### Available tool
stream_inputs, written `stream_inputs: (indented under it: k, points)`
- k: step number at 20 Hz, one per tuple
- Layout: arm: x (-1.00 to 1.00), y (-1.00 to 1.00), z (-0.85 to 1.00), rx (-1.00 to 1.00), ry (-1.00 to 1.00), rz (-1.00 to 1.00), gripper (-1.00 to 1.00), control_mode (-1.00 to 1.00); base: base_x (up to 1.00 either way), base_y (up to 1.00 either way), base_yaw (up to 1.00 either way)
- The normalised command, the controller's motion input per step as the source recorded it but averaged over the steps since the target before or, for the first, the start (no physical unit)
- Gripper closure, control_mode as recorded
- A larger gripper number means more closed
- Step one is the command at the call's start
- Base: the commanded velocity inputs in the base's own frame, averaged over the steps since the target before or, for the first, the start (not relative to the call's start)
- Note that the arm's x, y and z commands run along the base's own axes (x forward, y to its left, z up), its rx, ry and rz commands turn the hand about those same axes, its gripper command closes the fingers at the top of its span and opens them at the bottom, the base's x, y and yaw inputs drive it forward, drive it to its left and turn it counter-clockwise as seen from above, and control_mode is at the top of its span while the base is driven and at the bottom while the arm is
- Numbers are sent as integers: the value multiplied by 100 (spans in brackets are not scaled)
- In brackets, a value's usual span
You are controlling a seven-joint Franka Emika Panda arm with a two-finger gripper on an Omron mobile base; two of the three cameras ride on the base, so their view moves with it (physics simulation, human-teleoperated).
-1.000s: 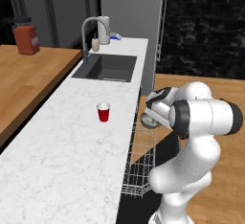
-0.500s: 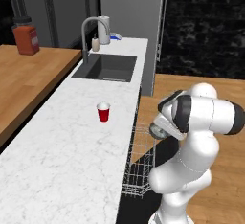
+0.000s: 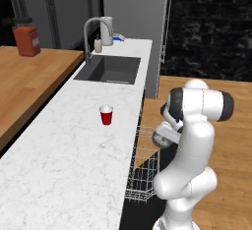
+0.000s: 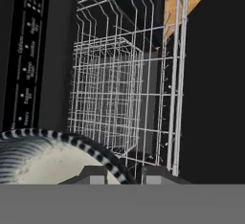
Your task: Pick up the cup and bowl from the counter, place them in the dishwasher, and close the dishwasher door.
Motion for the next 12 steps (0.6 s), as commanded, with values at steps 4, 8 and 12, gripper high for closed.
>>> stream_inputs:
  k: [4, 8, 12]
  points:
    - [37, 0, -54, -1, -1, 11, 100, -100, 0, 0, 0]
    - [39, 3, -51, 0, -8, 3, 100, -100, 0, 0, 0]
    - [37, 26, -47, -3, -8, 0, 100, -100, 0, 0, 0]
